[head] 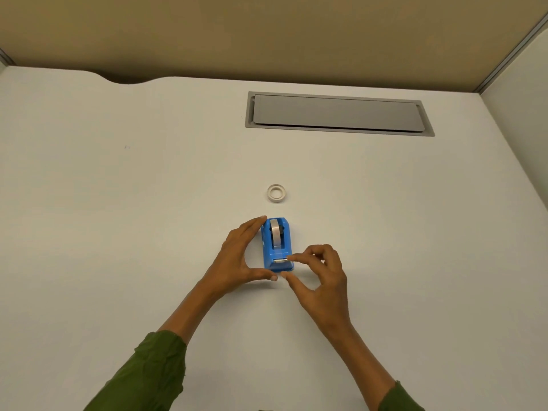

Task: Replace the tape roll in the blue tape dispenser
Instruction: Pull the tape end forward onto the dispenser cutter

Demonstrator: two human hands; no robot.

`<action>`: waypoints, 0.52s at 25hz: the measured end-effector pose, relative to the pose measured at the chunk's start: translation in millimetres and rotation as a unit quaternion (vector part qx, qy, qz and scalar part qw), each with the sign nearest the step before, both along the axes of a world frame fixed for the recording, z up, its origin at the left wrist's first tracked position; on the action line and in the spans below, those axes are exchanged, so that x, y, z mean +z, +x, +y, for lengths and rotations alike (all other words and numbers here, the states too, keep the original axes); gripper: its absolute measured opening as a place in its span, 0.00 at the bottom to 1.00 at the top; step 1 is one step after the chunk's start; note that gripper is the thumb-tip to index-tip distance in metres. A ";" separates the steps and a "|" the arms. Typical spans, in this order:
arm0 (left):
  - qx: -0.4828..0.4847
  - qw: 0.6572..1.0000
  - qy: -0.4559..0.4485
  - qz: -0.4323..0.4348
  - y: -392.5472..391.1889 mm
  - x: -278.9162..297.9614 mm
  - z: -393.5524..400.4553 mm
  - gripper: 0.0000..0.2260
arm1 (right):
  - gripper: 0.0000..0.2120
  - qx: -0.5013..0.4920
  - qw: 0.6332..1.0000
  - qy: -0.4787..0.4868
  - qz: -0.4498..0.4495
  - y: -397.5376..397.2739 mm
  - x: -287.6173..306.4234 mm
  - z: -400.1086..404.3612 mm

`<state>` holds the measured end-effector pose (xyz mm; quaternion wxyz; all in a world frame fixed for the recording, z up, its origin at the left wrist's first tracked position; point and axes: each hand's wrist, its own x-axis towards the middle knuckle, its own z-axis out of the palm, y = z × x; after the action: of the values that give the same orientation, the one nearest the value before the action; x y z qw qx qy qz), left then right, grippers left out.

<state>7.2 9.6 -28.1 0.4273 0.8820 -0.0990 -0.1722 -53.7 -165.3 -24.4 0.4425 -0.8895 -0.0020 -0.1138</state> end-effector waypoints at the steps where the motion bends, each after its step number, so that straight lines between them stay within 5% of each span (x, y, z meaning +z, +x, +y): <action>1: -0.001 1.000 0.002 -0.002 0.0 -0.7 0.3 0.46 | 0.16 0.010 1.000 -0.025 -0.011 1.1 0.0 3.0; 13: 0.013 1.000 -0.010 -0.006 -0.2 -5.0 1.9 0.40 | 0.09 0.033 0.948 -0.240 -0.205 9.0 -11.0 7.2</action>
<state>6.9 11.5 -33.1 0.4375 0.8800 -0.0924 -0.1602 -44.7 -158.1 -35.4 0.2091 -0.9263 -0.1492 -0.2755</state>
